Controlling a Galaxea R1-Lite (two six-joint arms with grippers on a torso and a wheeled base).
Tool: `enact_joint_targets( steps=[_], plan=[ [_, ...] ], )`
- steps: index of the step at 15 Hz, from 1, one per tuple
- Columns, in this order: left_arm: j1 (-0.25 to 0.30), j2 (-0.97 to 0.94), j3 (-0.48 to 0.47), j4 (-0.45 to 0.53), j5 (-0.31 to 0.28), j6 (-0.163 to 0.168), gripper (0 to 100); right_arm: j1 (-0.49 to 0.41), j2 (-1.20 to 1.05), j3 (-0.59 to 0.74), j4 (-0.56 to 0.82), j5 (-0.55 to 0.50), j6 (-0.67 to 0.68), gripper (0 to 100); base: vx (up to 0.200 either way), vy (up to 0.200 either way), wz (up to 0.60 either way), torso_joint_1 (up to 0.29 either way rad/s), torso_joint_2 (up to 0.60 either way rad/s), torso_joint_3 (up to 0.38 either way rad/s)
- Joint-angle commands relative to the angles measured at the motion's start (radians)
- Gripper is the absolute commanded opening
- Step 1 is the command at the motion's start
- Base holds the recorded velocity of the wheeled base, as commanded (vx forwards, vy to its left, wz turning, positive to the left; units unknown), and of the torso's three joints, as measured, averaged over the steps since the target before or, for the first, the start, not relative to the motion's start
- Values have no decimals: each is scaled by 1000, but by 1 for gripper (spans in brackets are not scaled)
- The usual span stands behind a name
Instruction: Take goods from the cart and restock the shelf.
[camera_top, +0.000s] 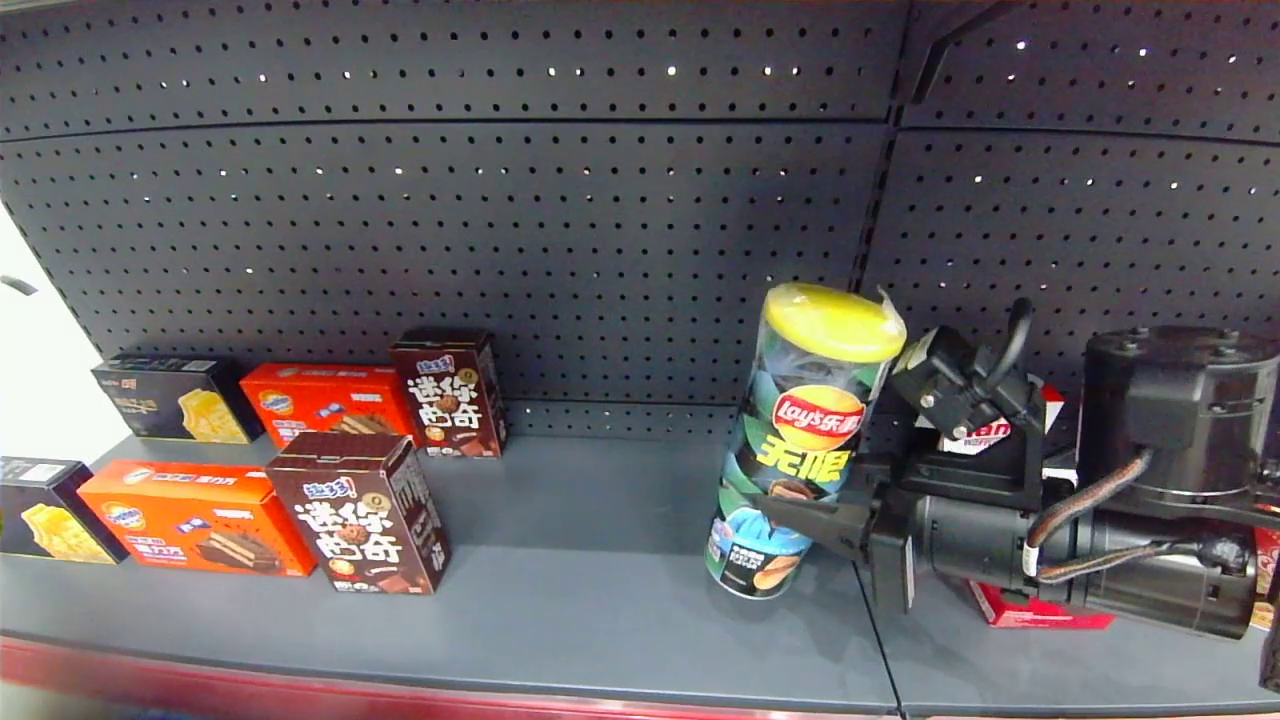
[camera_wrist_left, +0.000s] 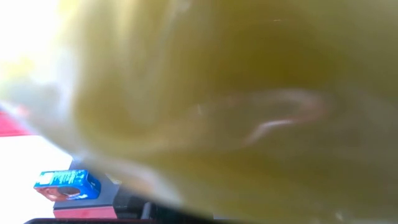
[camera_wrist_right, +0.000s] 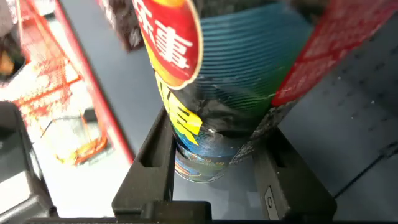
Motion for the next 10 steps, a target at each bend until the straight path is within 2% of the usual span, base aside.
enact_joint_targets(
  steps=[1,10],
  plan=[
    [0,2,0,3,1,-1,0,13,-1,53,-20,1,-2,0,0,0,0,0,0,0],
    [0,2,12,5,4,-1,0,33,37,129,-82,0,-6,0,0,0,0,0,0,0]
  ],
)
